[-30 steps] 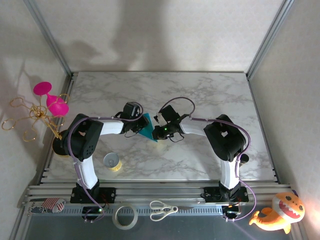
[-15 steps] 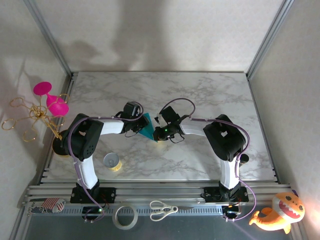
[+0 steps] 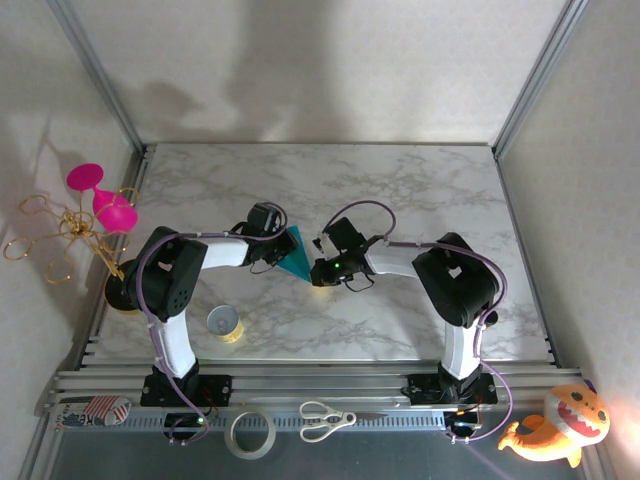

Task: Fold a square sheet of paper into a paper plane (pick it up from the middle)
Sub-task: Fourth fold the wing at the center of the table.

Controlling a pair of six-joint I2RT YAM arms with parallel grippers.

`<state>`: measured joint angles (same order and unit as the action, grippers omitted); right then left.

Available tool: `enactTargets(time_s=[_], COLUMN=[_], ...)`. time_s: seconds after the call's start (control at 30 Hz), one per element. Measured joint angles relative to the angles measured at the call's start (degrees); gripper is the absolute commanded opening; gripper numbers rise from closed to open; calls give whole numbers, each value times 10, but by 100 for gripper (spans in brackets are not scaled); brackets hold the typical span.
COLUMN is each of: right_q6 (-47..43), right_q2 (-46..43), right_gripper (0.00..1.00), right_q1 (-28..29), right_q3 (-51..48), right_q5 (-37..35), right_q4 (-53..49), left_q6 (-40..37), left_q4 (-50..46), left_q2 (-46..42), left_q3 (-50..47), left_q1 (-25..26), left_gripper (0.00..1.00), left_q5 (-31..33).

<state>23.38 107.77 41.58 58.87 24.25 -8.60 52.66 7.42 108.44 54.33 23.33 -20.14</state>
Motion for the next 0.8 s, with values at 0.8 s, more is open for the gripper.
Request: enactTargets(time_s=[0.8], right_q6=[2], right_q2=[38], right_gripper=[5], right_q1=[3], right_q3=[92], right_q5=[-19], right_q4=[-9], left_q6=[-2], left_q4=[-2], left_q2=[4], left_q3=[7], left_q1=[2], left_gripper=[13], left_q5=[3])
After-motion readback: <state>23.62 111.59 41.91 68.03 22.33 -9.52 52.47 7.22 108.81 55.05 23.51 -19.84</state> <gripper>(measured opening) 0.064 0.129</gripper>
